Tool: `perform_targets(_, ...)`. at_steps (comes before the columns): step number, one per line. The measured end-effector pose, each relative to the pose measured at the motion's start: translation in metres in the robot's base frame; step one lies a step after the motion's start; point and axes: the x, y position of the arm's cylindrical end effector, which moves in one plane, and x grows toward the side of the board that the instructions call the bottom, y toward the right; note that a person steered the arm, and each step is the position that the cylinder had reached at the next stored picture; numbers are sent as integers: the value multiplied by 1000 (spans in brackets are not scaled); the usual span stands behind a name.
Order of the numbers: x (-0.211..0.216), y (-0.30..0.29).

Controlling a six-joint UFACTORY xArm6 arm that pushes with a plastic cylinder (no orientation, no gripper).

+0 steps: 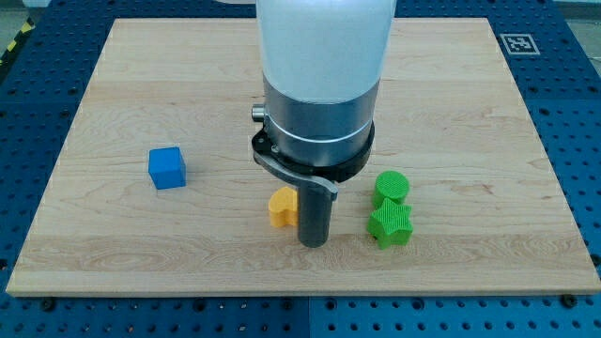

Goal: Move the yellow heart to the left of the yellow hexagon

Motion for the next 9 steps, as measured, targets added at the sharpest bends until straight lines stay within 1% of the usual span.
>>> perform_targets(2,-6,-12)
perform_targets(3,-24,-21)
perform_targets(4,-25,-18)
perform_targets(6,-67,-33)
perform_targets(8,-58,-72)
perform_targets(9,-82,-77)
